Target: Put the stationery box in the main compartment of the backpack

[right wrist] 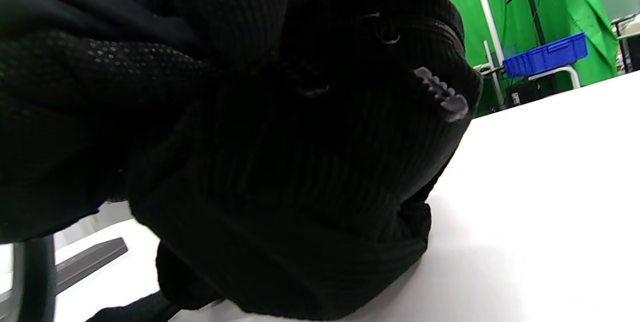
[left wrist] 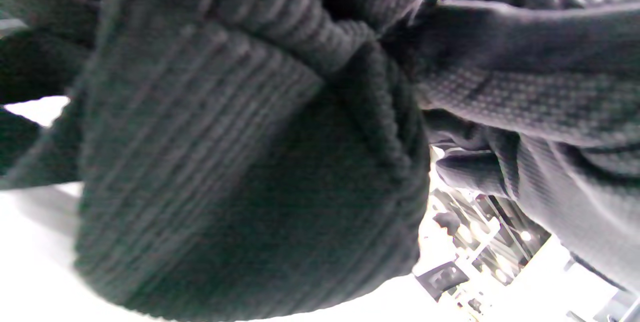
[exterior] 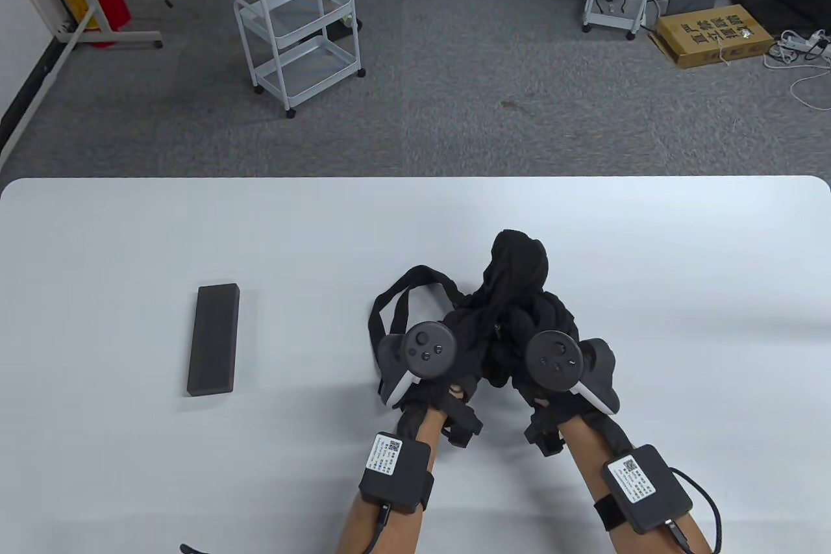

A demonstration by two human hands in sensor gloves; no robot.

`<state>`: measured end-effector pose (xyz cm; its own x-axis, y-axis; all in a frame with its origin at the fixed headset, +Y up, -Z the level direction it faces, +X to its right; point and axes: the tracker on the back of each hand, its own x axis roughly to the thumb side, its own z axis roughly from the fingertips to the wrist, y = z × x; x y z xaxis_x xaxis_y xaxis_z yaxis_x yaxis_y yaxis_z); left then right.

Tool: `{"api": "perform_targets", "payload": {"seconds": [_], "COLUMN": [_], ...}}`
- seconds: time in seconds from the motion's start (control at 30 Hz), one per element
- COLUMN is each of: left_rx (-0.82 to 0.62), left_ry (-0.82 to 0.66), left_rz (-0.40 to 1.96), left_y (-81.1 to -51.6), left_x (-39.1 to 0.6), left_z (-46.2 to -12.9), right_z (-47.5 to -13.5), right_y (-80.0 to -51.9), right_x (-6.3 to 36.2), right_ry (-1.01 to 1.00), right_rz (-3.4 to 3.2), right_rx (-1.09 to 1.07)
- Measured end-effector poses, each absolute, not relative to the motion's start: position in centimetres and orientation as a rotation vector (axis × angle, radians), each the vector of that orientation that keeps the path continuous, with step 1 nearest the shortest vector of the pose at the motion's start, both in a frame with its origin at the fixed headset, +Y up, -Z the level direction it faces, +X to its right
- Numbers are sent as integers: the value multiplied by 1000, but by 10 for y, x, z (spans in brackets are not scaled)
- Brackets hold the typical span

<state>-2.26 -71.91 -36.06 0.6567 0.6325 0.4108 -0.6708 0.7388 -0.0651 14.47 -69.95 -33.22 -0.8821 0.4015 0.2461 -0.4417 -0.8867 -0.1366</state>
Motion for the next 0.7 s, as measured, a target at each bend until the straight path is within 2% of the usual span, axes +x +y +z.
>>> {"api": "perform_targets", "payload": {"seconds": [0.07, 0.23, 0.5, 0.7], "left_rx": [92, 78, 127, 130], "left_ry": [-455, -472, -428, -415], "left_rz": [737, 754, 724, 715], "left_y": [-718, -719, -718, -718], "left_x": [-19, -20, -26, -30], "left_z": [-360, -360, -358, -358], "right_z": [-331, -327, -310, -307], "right_y": [-698, -693, -678, -673], "right_x": [147, 153, 156, 155], "right_ry": [-337, -362, -534, -540], "right_rz": [2666, 2631, 2679, 2664], "right_rx": [267, 293, 362, 380]}}
